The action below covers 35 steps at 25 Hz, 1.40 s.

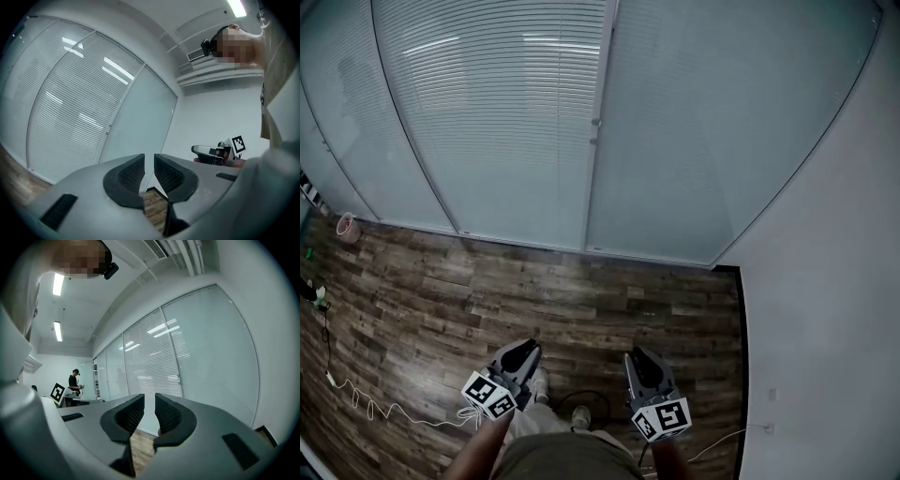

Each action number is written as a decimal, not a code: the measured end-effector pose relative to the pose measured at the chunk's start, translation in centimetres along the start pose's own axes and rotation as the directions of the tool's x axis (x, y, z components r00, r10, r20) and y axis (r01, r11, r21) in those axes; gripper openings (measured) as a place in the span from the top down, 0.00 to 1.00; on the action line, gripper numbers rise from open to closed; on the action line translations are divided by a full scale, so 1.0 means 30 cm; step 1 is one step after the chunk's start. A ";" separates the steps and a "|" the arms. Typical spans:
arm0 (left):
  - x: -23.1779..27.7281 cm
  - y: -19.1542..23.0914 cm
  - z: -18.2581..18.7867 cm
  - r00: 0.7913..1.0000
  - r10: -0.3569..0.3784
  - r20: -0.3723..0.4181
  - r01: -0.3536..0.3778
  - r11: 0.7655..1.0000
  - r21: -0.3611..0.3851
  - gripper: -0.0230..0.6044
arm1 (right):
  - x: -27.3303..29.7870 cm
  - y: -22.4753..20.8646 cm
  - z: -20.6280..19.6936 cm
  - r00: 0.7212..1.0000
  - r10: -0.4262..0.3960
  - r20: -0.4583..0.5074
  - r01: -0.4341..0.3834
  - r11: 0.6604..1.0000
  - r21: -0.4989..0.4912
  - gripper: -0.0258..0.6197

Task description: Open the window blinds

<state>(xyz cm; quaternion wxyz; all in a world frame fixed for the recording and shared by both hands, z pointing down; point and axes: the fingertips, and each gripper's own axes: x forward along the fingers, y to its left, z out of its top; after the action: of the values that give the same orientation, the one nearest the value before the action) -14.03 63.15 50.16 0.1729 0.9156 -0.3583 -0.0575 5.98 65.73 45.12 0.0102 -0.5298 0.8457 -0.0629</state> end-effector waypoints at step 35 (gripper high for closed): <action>0.216 0.719 0.267 0.988 -0.154 -0.012 0.153 0.988 -0.026 0.87 | 0.773 0.081 0.065 0.992 -0.112 0.050 0.113 0.993 -0.017 0.87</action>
<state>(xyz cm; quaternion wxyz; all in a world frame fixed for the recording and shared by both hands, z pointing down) -24.80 41.82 50.52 0.1820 0.9386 -0.2849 -0.0690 -6.21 45.79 44.06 0.0218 -0.5782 0.8145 -0.0419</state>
